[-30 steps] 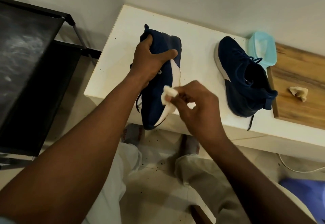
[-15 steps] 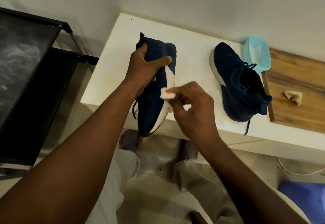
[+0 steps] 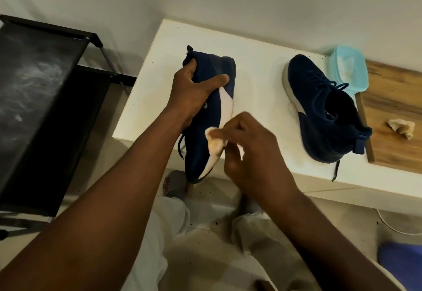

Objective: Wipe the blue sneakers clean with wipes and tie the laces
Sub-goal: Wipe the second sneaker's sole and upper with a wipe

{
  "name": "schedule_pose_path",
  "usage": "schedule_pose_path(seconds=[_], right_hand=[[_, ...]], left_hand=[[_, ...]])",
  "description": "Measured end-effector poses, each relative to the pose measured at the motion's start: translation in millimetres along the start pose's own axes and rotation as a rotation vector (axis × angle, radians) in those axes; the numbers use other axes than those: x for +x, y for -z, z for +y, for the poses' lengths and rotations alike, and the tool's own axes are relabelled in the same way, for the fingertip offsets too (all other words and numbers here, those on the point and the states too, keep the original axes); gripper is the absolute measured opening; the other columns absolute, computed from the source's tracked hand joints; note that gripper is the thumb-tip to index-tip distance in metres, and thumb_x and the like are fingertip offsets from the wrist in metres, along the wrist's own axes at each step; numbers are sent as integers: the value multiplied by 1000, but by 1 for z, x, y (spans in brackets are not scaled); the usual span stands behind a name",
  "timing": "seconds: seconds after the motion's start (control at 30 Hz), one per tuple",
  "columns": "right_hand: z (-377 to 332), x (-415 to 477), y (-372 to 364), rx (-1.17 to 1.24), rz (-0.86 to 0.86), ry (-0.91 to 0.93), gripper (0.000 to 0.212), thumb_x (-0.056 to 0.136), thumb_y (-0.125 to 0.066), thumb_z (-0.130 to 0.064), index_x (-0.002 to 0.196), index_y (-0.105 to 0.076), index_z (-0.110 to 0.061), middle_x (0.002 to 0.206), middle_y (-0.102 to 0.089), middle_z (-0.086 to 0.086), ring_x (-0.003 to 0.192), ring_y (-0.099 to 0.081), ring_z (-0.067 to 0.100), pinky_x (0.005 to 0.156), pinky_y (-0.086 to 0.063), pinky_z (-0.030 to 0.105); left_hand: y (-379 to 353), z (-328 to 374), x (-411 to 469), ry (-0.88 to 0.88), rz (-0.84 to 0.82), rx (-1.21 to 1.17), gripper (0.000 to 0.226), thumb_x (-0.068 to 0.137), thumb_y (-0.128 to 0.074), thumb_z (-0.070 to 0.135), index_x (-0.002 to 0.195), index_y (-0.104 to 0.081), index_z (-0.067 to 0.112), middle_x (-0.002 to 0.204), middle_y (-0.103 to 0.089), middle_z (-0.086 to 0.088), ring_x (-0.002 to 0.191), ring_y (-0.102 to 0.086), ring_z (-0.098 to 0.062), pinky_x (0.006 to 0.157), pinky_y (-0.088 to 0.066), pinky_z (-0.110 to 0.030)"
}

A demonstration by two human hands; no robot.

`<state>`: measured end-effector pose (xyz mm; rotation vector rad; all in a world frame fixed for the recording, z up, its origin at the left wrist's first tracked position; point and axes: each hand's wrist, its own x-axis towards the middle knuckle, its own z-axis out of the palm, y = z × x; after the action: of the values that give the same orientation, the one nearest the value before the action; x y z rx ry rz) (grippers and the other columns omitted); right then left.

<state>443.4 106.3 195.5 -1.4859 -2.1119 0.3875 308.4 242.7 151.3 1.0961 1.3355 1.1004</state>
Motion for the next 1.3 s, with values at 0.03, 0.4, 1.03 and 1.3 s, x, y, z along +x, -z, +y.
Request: schedule_pose_path(seconds=[0.03,0.4,1.03,1.3], right_hand=[[5,14,-2,14,39,-15,27,79,-69,0,103,-77,-10,92,-64,8,81,-60,21,71,-50,26],[24,16,14,135,40,-101,31,84,-68,6,99,-78,-18,93,-69,-5,83,-61,5,77,-48,11],[27,39,0,92,-15,64,17,94,-62,-14,106,-73,-11,103,-65,4,93,-59,18,80,-50,28],[31,50,0,100,130,-77,20,90,-61,-7,103,-74,-13,99,-74,2,87,-66,17,82,-56,36]], left_hand=[[0,-1,0,-10,-5,8,55,76,-86,30,125,-63,20,113,-73,6,96,-72,-6,80,-62,-28],[0,0,-1,0,-9,1,57,78,-86,32,129,-62,19,116,-72,5,100,-71,-9,82,-62,-29],[4,8,-10,-287,179,575,44,83,-77,49,123,-69,32,143,-46,7,133,-42,-13,107,-39,-35],[-4,5,-10,-308,155,500,30,91,-70,44,117,-75,31,139,-54,10,134,-44,-16,110,-40,-44]])
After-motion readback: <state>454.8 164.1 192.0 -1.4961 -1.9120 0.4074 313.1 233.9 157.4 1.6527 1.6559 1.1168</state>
